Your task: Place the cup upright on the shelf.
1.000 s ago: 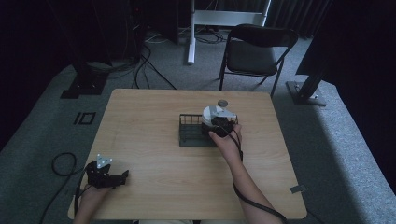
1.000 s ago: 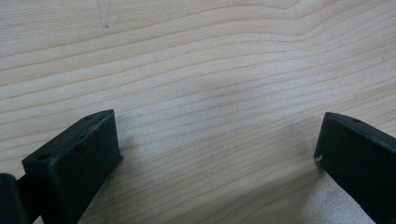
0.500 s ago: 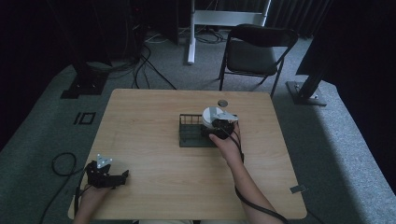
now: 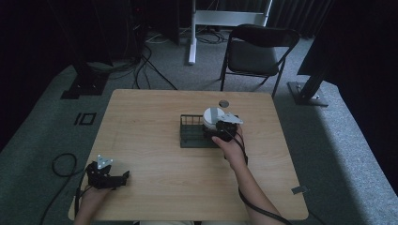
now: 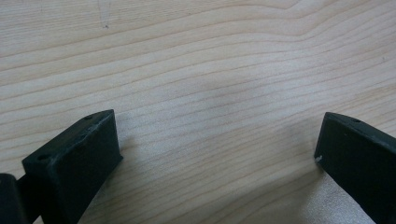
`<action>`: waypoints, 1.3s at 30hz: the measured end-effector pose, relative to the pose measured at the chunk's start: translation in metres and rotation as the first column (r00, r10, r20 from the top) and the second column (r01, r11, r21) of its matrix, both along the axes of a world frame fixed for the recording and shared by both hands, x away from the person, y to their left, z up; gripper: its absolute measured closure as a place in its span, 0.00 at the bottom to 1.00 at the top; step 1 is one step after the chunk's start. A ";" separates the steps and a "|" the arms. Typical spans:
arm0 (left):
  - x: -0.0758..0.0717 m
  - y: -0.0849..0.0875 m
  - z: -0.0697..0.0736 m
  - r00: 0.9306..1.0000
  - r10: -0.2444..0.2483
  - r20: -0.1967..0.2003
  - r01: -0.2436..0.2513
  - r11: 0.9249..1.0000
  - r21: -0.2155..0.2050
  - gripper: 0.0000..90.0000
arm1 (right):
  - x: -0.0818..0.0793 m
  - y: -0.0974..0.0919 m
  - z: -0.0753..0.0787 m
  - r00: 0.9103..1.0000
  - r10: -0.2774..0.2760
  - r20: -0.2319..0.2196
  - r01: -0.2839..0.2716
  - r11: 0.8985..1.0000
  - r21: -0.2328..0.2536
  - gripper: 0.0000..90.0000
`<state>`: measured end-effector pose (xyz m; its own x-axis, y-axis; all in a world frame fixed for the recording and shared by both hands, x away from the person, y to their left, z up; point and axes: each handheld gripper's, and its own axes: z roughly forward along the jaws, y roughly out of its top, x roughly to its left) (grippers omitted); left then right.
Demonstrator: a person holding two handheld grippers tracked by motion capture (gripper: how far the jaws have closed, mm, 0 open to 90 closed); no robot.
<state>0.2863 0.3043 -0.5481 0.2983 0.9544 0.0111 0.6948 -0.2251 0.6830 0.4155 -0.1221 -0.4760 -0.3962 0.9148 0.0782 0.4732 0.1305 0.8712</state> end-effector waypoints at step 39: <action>0.000 0.000 0.000 1.000 0.007 0.002 -0.007 1.000 -0.002 0.00 | -0.033 -0.019 0.011 0.998 0.041 0.050 -0.042 0.999 0.019 0.14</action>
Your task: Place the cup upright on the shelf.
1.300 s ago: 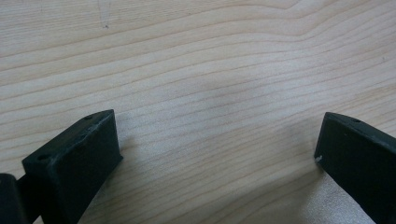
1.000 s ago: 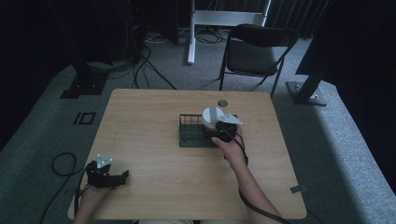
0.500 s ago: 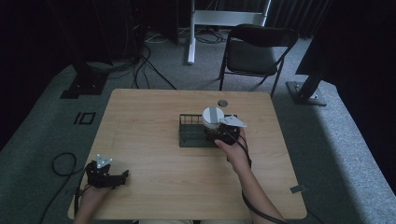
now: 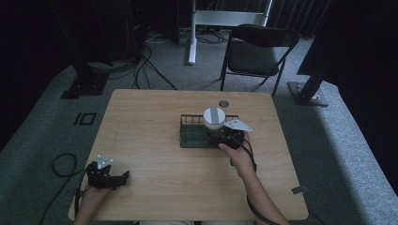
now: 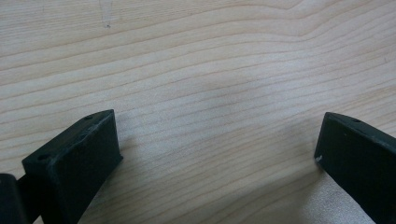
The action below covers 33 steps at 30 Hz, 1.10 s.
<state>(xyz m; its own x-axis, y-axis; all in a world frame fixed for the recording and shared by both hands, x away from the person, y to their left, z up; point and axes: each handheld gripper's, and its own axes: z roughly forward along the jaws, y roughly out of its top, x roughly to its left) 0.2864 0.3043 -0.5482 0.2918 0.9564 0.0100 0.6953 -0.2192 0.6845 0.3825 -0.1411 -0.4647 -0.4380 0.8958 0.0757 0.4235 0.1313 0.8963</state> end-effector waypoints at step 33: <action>0.000 0.000 0.000 1.000 0.001 0.001 -0.001 1.000 -0.001 0.00 | -0.039 -0.042 -0.005 0.999 -0.003 0.038 0.004 1.000 -0.014 0.14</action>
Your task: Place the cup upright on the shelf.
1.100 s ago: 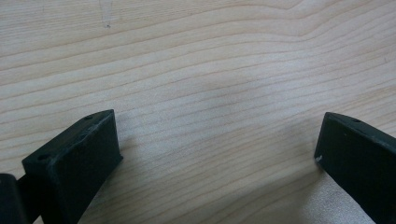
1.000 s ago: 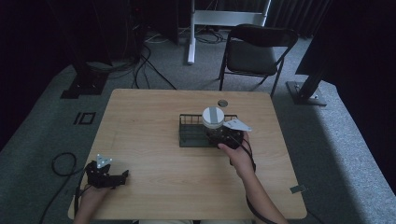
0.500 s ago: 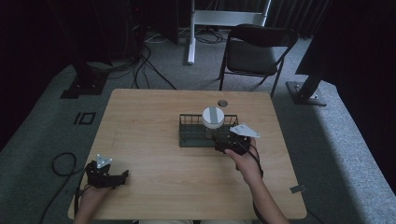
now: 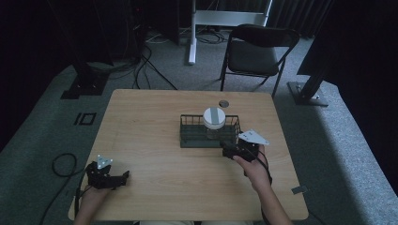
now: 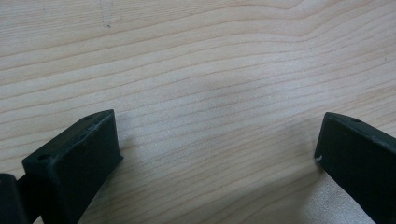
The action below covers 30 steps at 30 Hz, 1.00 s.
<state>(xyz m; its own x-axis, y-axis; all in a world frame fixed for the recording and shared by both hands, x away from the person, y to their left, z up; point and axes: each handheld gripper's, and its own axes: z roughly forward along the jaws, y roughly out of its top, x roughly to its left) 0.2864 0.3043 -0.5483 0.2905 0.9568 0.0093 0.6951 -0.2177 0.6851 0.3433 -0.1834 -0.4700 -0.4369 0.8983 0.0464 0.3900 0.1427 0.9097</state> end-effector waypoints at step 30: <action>0.000 0.000 0.000 1.000 0.000 0.000 0.000 1.000 0.000 0.00 | -0.016 -0.033 -0.043 0.997 -0.041 -0.070 0.039 0.999 -0.025 0.14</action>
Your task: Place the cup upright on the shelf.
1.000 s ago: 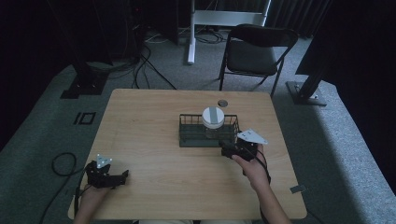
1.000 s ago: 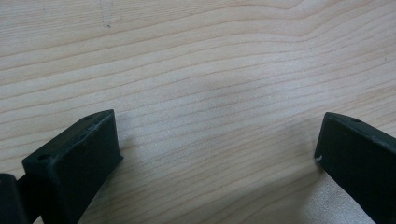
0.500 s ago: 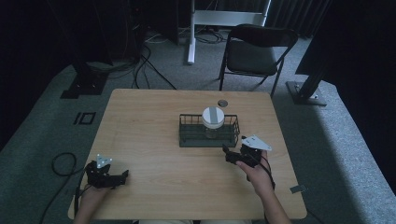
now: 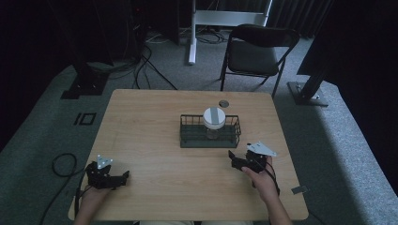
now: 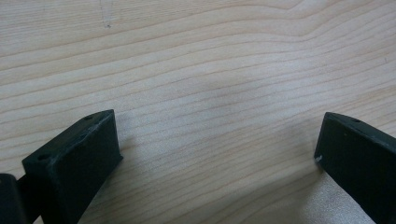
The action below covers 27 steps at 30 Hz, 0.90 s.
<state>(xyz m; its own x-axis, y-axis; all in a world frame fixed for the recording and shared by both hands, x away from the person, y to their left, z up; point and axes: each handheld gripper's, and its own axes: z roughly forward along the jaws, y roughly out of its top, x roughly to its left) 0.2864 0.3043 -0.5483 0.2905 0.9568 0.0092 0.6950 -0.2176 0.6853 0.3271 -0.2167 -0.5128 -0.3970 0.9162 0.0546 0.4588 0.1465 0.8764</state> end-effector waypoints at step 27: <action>0.000 0.000 0.000 1.000 0.000 0.000 0.000 1.000 0.000 0.00 | 0.006 -0.038 -0.031 0.984 -0.113 -0.135 0.104 0.992 -0.074 0.14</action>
<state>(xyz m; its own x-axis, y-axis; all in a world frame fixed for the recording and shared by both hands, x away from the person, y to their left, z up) 0.2864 0.3044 -0.5482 0.2909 0.9567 0.0096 0.6950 -0.2181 0.6851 0.3327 -0.2545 -0.5442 -0.2877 0.9569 0.0396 0.5912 0.1449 0.7934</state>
